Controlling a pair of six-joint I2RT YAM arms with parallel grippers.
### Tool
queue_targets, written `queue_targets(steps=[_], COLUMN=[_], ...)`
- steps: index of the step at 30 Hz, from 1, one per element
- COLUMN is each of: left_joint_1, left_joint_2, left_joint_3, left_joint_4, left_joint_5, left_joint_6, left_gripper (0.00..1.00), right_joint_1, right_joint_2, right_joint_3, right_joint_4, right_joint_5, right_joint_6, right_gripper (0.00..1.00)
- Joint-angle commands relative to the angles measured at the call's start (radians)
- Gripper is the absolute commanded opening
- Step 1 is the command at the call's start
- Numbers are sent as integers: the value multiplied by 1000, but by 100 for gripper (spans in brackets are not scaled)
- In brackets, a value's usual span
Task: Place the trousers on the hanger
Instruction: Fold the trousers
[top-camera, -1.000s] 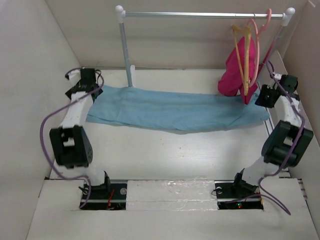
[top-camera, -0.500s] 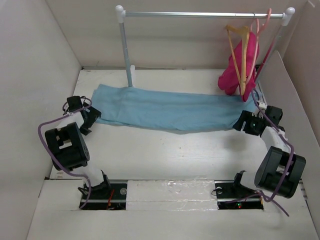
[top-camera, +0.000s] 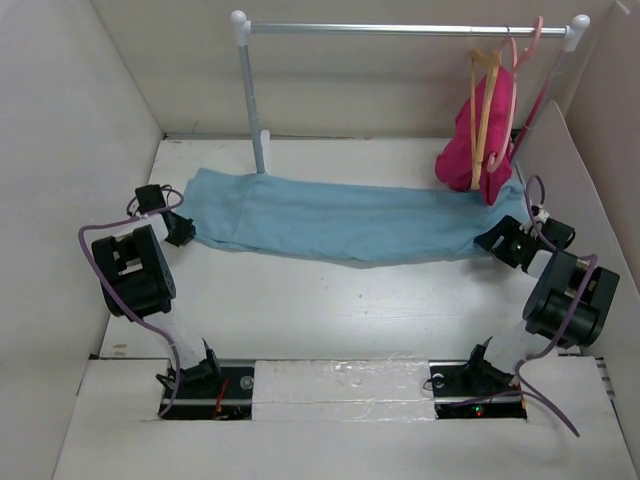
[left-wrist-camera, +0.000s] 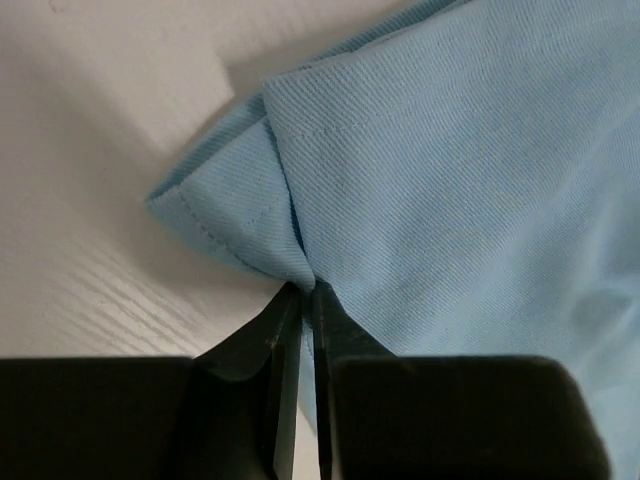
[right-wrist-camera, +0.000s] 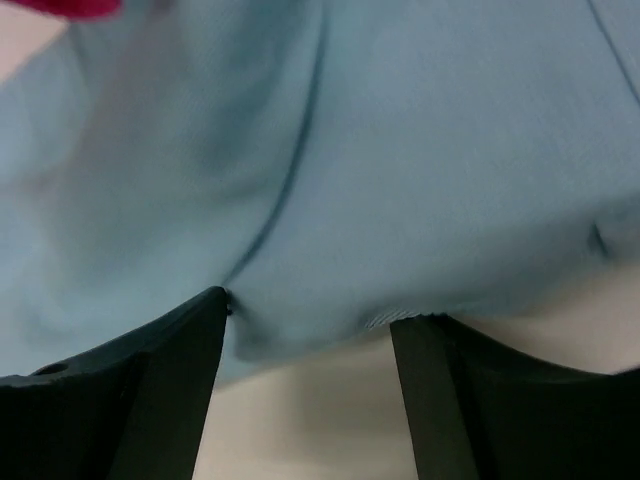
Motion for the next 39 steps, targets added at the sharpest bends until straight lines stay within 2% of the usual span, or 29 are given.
queue_targets(steps=[1, 4, 5, 6, 7, 10, 16, 20, 22, 23, 25, 26, 28, 29, 30, 32, 33, 37, 38, 39], left_joint_1=[-1, -1, -1, -1, -1, -1, 45, 128, 184, 204, 232, 232, 220, 189, 163, 100, 7, -203, -270, -295], left_joint_2=[53, 67, 67, 67, 67, 14, -241, -344, -419, -446, -508, -513, -536, -548, -574, -599, -624, -695, -710, -711], left_joint_3=[45, 62, 65, 76, 87, 50, -160, -217, -244, -251, -226, -211, -168, -156, -143, -103, -97, -67, -85, -85], left_joint_4=[-84, -107, -115, -143, -162, -220, -245, -338, -388, -392, -406, -421, -455, -454, -454, -441, -412, -368, -356, -355], left_joint_5=[-28, -57, -77, -88, -176, -306, -389, -420, -423, -411, -368, -354, -274, -244, -222, -164, -150, -113, -61, -61], left_joint_6=[10, 19, 25, 42, 50, 51, 2, -22, -27, -28, -6, -7, -31, -39, -48, -50, -39, 7, 7, 7], left_gripper=[2, 0, 0, 0, 0, 0, 0, 0, 0, 0, 1, 15, 23, 35, 42, 44, 44, 45, 44, 44], right_joint_1=[43, 52, 52, 52, 52, 6, -75, -178, -216, -216, -195, -195, -184, -184, -184, -184, -199, -279, -339, -339], right_joint_2=[100, 124, 121, 115, 85, -16, -282, -435, -537, -563, -589, -580, -540, -534, -532, -543, -551, -555, -557, -557], right_joint_3=[8, 11, 17, 19, 20, 5, -78, -155, -196, -225, -236, -209, -160, -137, -115, -124, -139, -145, -173, -173], right_joint_4=[127, 165, 150, 126, 104, 1, -267, -478, -531, -542, -531, -545, -603, -644, -648, -617, -602, -619, -593, -593], right_joint_5=[-1, 13, 14, 20, 36, 39, 56, 42, 33, 39, 25, 13, 1, 5, 13, 27, 24, 40, 62, 62], right_joint_6=[122, 150, 138, 123, 106, 31, -132, -271, -307, -315, -302, -318, -341, -347, -341, -300, -287, -270, -250, -250], right_gripper=[71, 33, 10, 5, 1, 0, 0, 0, 0, 23, 59, 76, 81, 83, 84, 84, 84, 84, 84, 84])
